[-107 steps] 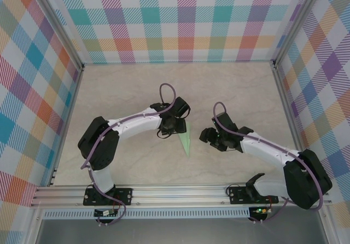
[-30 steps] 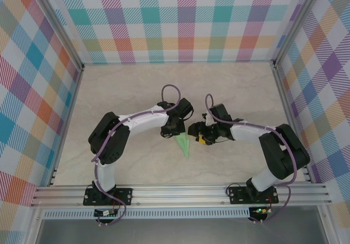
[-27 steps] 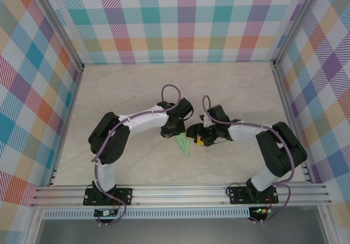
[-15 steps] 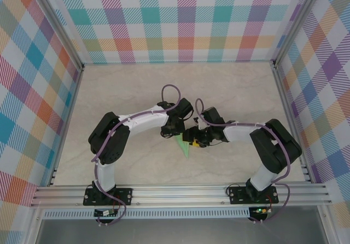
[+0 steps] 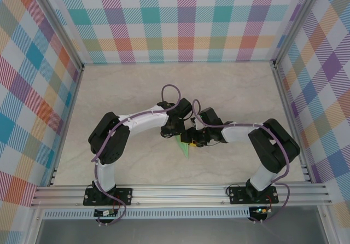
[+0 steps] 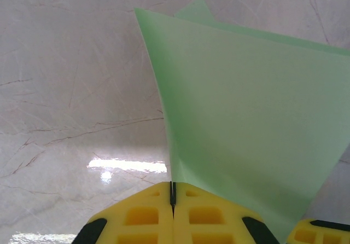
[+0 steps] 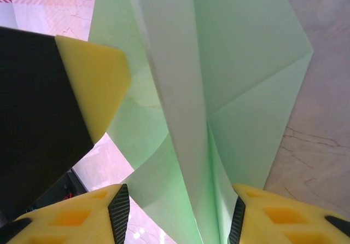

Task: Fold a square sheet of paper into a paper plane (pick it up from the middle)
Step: Move a paper plane to the center of the table.

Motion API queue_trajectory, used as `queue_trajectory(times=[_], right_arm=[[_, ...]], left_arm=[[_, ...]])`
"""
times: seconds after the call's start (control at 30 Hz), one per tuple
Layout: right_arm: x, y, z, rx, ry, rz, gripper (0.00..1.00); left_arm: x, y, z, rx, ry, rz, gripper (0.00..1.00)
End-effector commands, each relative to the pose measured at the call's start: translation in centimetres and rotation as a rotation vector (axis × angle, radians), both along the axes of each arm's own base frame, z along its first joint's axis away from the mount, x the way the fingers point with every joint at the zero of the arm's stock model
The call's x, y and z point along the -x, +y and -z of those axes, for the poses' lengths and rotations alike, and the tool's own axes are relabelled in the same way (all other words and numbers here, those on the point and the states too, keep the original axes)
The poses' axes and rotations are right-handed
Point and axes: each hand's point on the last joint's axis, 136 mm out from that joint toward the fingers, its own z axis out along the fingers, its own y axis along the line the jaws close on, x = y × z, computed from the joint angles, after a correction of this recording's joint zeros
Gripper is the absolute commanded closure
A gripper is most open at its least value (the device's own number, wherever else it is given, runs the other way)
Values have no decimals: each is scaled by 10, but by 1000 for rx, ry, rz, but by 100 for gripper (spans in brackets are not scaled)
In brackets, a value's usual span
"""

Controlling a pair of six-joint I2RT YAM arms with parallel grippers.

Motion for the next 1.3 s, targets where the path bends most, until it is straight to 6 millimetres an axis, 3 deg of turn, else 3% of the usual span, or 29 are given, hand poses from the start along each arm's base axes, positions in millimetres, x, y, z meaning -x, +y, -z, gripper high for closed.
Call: queue_trajectory(times=[0.0,0.33,0.7,0.87,1.27], right_arm=[[0,7,-4,-22,-58,-35,47],[2,9,-5,-51,-101,-48,41],[3,2,3,-14,-135,-36,51],[3,0,6,-1,-149,-27,62],[9,6,-6,-56,-223,-76,58]], left_arm=[[-1,0,-11,5,-36,7,97],[0,0,-9,8,-30,5,96],[-1,0,-10,8,-32,6,96],[-1,0,-10,10,-32,5,96],[0,-1,-11,16,-34,1,95]])
